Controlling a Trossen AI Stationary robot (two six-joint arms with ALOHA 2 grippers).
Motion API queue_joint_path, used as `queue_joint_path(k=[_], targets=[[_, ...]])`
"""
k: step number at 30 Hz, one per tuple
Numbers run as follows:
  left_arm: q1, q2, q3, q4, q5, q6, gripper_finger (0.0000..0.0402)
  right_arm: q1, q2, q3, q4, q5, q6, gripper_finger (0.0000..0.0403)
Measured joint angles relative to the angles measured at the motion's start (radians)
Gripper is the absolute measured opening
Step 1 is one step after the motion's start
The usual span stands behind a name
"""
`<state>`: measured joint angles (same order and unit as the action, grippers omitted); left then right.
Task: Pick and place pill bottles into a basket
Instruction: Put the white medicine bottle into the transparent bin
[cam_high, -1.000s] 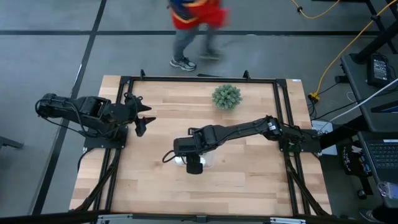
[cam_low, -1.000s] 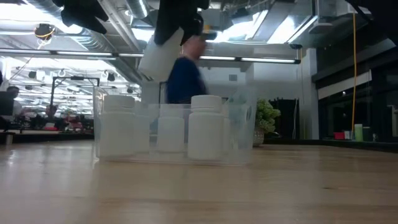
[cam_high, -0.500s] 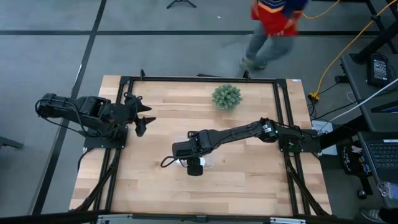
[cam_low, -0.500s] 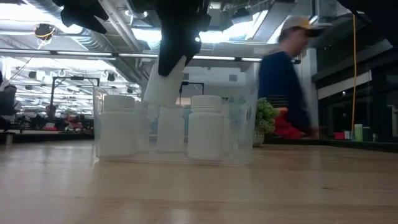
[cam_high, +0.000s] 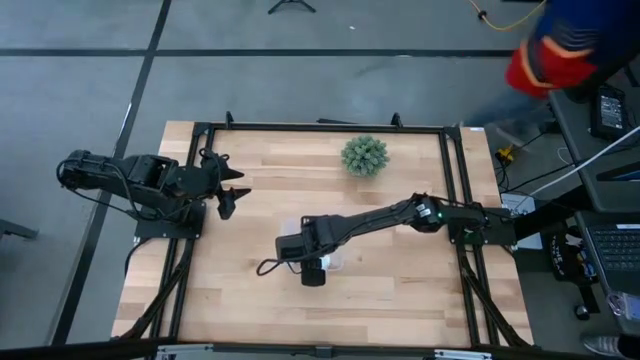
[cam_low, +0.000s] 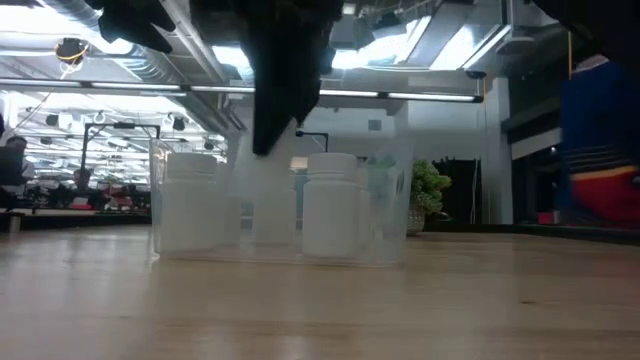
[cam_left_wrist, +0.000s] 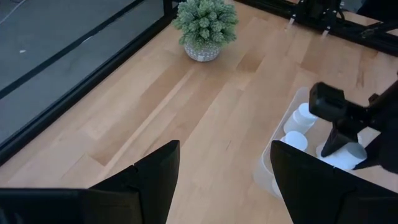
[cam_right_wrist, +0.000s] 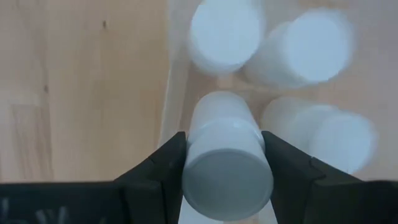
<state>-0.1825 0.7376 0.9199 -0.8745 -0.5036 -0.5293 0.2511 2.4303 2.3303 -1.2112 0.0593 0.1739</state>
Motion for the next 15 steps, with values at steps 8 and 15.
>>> queue_joint_path(k=[8, 15], targets=[[0.0, 0.0, 0.0, 0.003, 0.0, 0.011, 0.0244, 0.015, 0.034, -0.001, -0.014, -0.009, 0.004, 0.0168], [0.0, 0.0, 0.0, 0.003, 0.0, 0.011, 0.0244, 0.015, 0.038, 0.0, -0.002, -0.008, 0.004, 0.0168]])
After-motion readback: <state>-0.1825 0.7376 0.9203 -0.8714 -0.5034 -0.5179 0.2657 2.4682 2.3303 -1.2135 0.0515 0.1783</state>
